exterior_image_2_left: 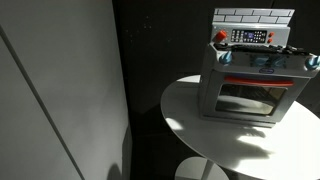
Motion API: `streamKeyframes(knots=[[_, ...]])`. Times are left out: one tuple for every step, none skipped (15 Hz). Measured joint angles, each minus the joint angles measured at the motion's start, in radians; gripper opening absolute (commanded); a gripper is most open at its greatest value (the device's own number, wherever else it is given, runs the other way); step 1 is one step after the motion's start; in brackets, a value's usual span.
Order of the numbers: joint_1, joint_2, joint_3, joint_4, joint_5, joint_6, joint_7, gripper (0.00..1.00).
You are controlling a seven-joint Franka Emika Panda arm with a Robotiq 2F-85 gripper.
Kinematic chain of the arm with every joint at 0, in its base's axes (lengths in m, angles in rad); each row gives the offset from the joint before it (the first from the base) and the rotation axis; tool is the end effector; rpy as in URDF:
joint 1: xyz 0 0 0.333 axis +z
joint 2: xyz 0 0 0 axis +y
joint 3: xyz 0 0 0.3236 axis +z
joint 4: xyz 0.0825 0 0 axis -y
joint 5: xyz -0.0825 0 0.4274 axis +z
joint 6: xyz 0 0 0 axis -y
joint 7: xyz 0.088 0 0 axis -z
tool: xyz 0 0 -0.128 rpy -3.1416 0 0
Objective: Push the top orange button on the right side of the stoves button display
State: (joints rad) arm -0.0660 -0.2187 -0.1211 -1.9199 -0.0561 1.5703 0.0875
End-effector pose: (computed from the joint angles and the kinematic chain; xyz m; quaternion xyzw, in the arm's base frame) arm 0.5046 -0.1072 0.5538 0.9889 -0.1325 -0.0668 0.0117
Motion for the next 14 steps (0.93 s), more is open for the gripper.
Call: streamKeyframes(knots=[[0.000, -0.027, 0.003, -0.031, -0.003, 0.022, -0.011, 1.00], [0.000, -0.054, 0.005, -0.062, -0.005, 0.046, -0.018, 1.00], [0.000, -0.077, 0.008, -0.090, -0.007, 0.070, -0.022, 1.00], [0.000, -0.100, 0.011, -0.121, -0.009, 0.097, -0.025, 1.00], [0.000, -0.121, 0.013, -0.148, -0.009, 0.121, -0.028, 1.00], [0.000, -0.140, 0.014, -0.172, -0.009, 0.141, -0.030, 1.00], [0.000, -0.156, 0.016, -0.193, -0.009, 0.159, -0.031, 1.00], [0.000, -0.169, 0.016, -0.210, -0.009, 0.175, -0.031, 1.00], [0.000, -0.178, 0.017, -0.222, -0.009, 0.186, -0.031, 1.00], [0.000, -0.184, 0.017, -0.230, -0.009, 0.192, -0.031, 1.00], [0.000, -0.186, 0.017, -0.233, -0.009, 0.194, -0.031, 1.00], [0.000, -0.186, 0.017, -0.233, -0.009, 0.195, -0.031, 1.00], [0.000, -0.186, 0.017, -0.233, -0.009, 0.195, -0.031, 1.00], [0.000, -0.186, 0.017, -0.233, -0.009, 0.195, -0.031, 1.00]])
